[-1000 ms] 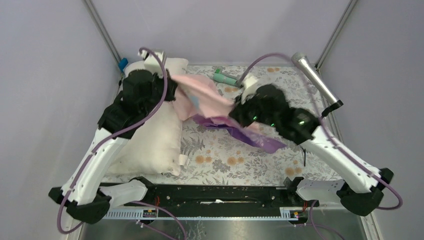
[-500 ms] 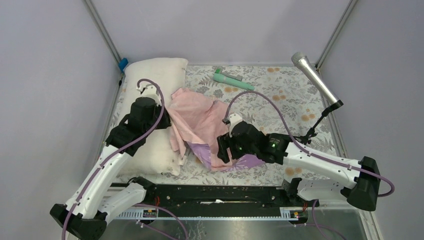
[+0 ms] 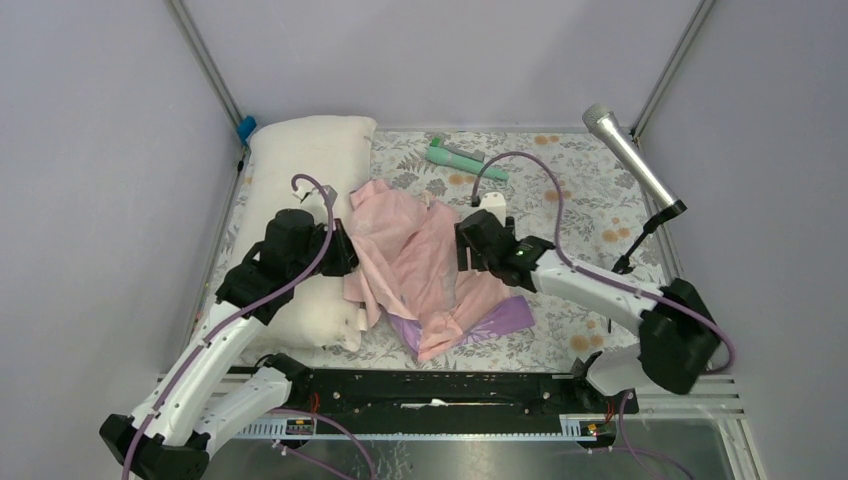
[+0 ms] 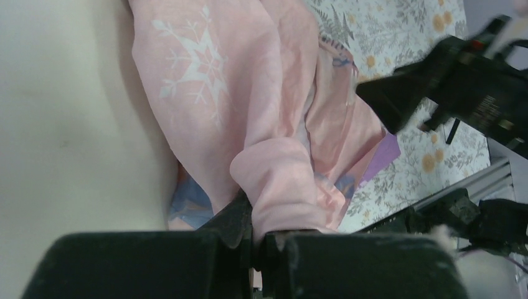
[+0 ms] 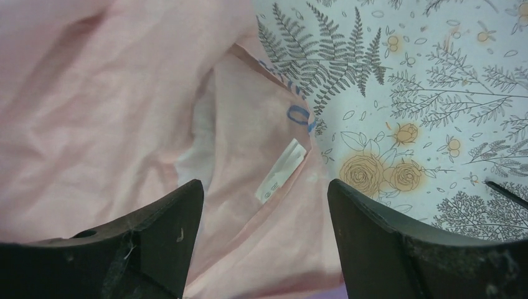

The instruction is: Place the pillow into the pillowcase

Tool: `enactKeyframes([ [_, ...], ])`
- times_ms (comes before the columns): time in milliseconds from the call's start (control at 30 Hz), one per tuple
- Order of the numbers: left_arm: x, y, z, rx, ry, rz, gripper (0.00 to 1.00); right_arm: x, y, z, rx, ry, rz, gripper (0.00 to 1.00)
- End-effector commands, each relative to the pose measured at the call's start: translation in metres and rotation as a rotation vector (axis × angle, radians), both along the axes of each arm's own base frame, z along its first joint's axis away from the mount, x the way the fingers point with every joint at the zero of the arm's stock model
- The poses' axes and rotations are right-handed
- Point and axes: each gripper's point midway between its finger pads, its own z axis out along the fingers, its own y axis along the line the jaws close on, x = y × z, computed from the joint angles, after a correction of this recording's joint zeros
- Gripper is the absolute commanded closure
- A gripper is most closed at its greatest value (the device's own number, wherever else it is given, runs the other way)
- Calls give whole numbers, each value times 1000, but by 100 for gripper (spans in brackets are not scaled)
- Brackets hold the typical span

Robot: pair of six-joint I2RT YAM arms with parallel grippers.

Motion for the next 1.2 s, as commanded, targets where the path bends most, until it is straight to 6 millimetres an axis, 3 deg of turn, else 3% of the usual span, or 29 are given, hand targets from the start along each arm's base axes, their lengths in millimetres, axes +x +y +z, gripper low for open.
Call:
enactKeyframes([
  [0,-14,-8,-1,-31,18,-39,100,25,-1,-27,-78,-36,-62,21],
  [100,-22,-11,-9,-18,48,-53,100,29,-4,-54,-126,-13,-85,23],
  [167,-26,-14,-13,-12,66,-63,100,33,-10,-68,-169,3,-111,30],
  [200,-27,-15,-15,-7,73,-64,100,36,-14,-72,-182,9,-123,38],
  [267,-28,-17,-17,2,79,-67,100,42,-22,-72,-187,24,-146,64],
  [333,-28,-20,-18,9,81,-70,100,48,-34,-60,-202,9,-179,91],
  [367,-28,-21,-18,12,82,-72,100,51,-41,-51,-205,-4,-195,99],
  [500,-29,-29,-22,15,94,-99,100,60,-57,-20,-186,-49,-223,100],
  [600,-41,-54,-11,-41,69,-218,100,68,-53,7,-169,-85,-224,100],
  [767,-101,-122,13,-140,43,-609,100,93,-40,46,-173,-150,-216,100],
  [867,-138,-160,12,-152,40,-778,100,113,-29,62,-186,-174,-219,100],
  [1000,-152,-187,4,-172,49,-844,99,134,-17,69,-217,-188,-211,100],
  [1033,-148,-188,3,-169,46,-824,84,138,-14,70,-217,-186,-205,100],
  [1067,-142,-189,5,-164,33,-796,63,137,-14,96,-179,-220,-209,98],
  [1100,-136,-187,8,-150,17,-767,51,142,-8,78,-207,-178,-195,93],
  [1167,-118,-179,17,-114,-24,-675,27,140,-3,84,-180,-169,-172,75],
])
